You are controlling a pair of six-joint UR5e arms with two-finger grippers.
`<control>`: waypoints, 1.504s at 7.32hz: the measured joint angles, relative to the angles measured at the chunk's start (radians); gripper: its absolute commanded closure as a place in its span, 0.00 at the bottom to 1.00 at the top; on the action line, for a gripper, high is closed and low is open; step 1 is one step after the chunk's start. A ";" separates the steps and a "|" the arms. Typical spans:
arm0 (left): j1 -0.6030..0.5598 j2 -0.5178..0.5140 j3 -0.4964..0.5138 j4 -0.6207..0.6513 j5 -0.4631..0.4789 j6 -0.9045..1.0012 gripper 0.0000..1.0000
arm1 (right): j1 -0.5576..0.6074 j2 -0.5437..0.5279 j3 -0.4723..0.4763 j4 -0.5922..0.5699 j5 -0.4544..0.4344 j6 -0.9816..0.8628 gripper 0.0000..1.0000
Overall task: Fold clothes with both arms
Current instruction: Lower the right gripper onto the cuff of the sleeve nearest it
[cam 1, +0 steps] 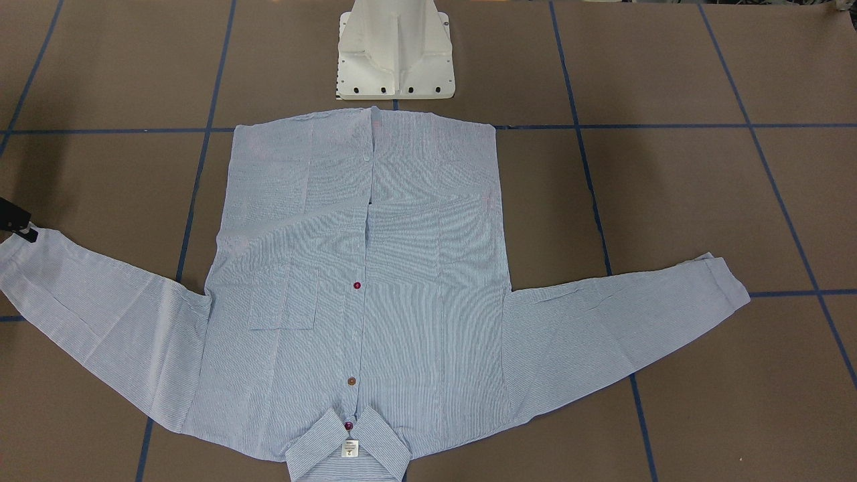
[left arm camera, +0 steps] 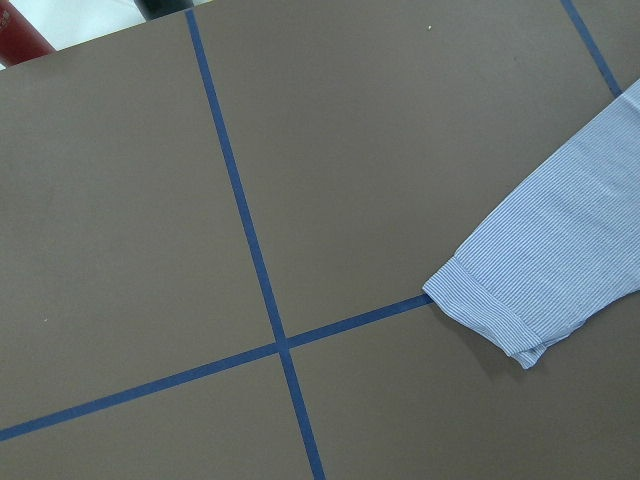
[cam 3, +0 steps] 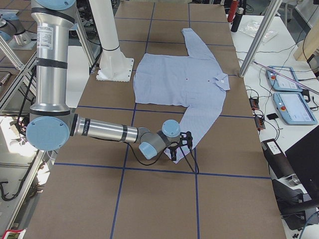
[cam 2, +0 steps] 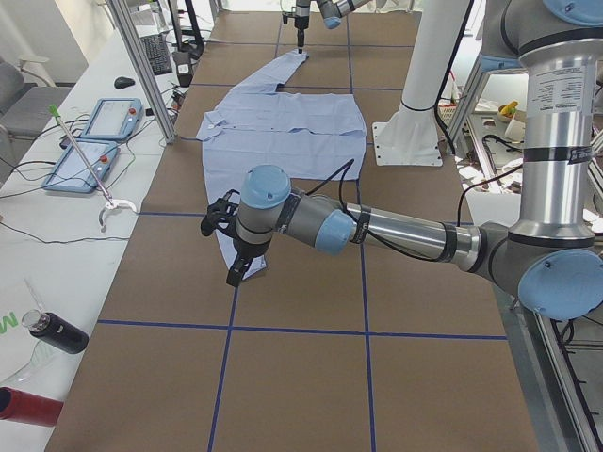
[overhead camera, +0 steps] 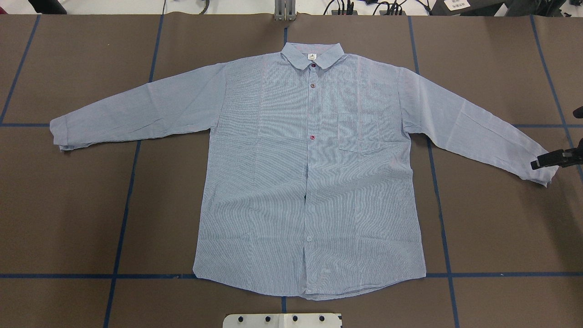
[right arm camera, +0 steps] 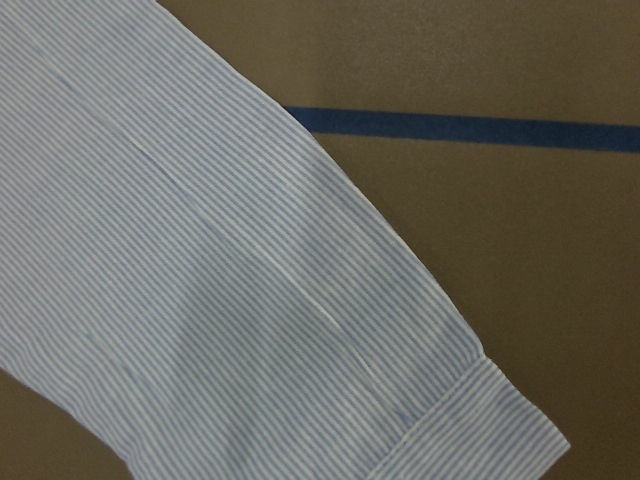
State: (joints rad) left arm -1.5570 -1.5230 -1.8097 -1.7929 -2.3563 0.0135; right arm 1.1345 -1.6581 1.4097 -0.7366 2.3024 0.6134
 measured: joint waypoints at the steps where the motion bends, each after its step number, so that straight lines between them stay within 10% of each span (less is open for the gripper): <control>1: 0.000 0.001 0.000 0.001 -0.013 -0.001 0.00 | -0.011 -0.004 -0.001 -0.001 0.000 0.000 0.15; 4: -0.001 0.006 0.000 0.001 -0.021 -0.001 0.00 | -0.026 -0.013 -0.001 -0.003 0.002 0.000 0.40; 11: 0.000 0.009 0.000 0.002 -0.029 -0.002 0.00 | -0.021 -0.032 0.008 -0.006 0.027 -0.002 0.39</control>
State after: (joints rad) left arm -1.5570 -1.5141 -1.8098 -1.7914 -2.3850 0.0119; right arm 1.1135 -1.6902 1.4173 -0.7426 2.3297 0.6111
